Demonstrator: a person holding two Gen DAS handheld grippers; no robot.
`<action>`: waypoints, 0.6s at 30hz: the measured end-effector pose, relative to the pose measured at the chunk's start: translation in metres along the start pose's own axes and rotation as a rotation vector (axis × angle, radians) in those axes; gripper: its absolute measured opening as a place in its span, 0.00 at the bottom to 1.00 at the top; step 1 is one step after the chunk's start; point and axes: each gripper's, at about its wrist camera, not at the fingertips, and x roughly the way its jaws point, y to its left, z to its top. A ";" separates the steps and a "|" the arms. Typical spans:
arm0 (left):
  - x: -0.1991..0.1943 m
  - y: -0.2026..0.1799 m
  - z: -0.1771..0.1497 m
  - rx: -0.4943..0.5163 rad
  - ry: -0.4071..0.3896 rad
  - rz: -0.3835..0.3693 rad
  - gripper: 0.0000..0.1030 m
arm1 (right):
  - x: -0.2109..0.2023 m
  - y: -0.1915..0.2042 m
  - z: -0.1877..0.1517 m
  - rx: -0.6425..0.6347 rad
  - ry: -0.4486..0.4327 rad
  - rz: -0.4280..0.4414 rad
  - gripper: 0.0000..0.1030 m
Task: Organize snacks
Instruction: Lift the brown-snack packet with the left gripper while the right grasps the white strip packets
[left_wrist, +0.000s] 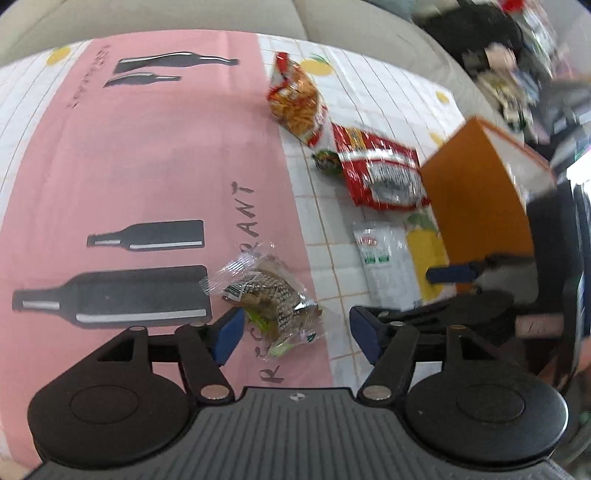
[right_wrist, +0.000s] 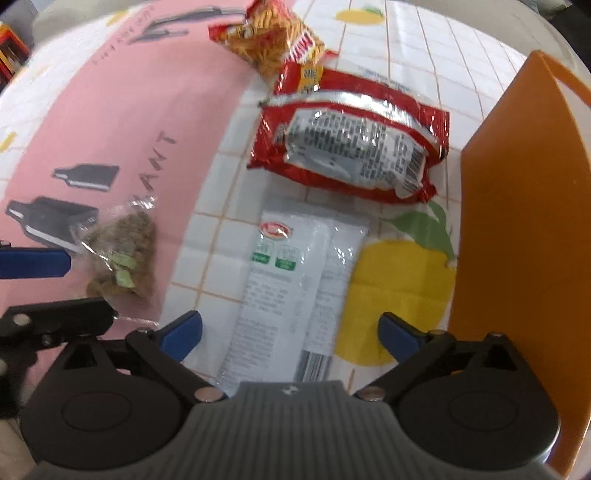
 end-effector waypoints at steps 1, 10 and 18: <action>0.000 0.001 0.001 -0.019 -0.004 0.001 0.78 | 0.000 0.000 -0.001 0.000 -0.007 0.000 0.97; 0.020 0.011 0.008 -0.265 0.024 0.052 0.78 | -0.005 0.007 -0.022 -0.038 -0.074 -0.030 0.97; 0.036 0.009 0.005 -0.325 0.022 0.107 0.67 | -0.004 0.007 -0.021 0.001 -0.073 -0.041 0.97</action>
